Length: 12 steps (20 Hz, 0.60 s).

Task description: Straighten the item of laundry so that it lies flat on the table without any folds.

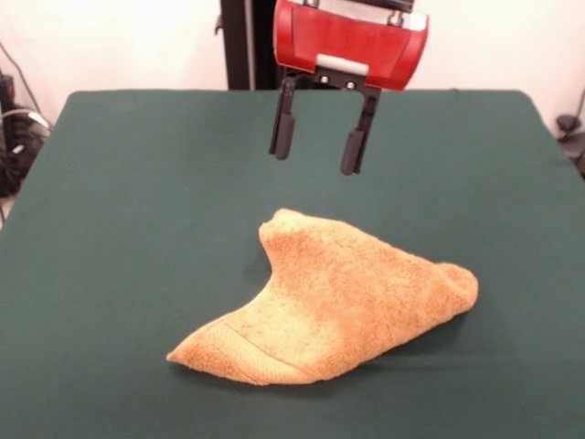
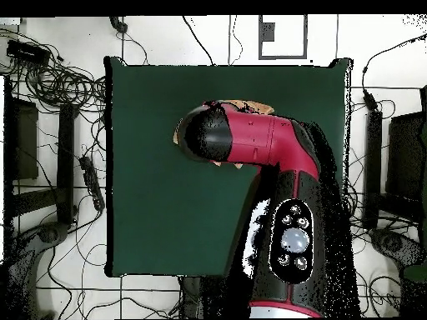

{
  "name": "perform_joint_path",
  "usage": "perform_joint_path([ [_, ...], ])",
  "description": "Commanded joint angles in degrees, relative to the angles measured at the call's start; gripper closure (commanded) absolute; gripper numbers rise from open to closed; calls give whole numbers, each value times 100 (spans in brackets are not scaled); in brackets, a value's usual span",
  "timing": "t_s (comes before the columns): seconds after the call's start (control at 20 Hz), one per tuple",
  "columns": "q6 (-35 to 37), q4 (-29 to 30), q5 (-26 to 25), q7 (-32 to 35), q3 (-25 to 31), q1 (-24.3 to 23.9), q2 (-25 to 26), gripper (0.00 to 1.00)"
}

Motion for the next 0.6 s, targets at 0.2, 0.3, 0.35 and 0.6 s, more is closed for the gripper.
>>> perform_joint_path([
  [0.2, -352, 535, 10, 945, 307, 98, 566, 0],
  [0.3, -263, 293, 13, 862, 347, 73, 758, 0],
  [0.35, -235, 145, 2, 776, 399, 37, 892, 0],
  [0.6, -225, -554, -62, 423, 627, -109, 1589, 0],
])
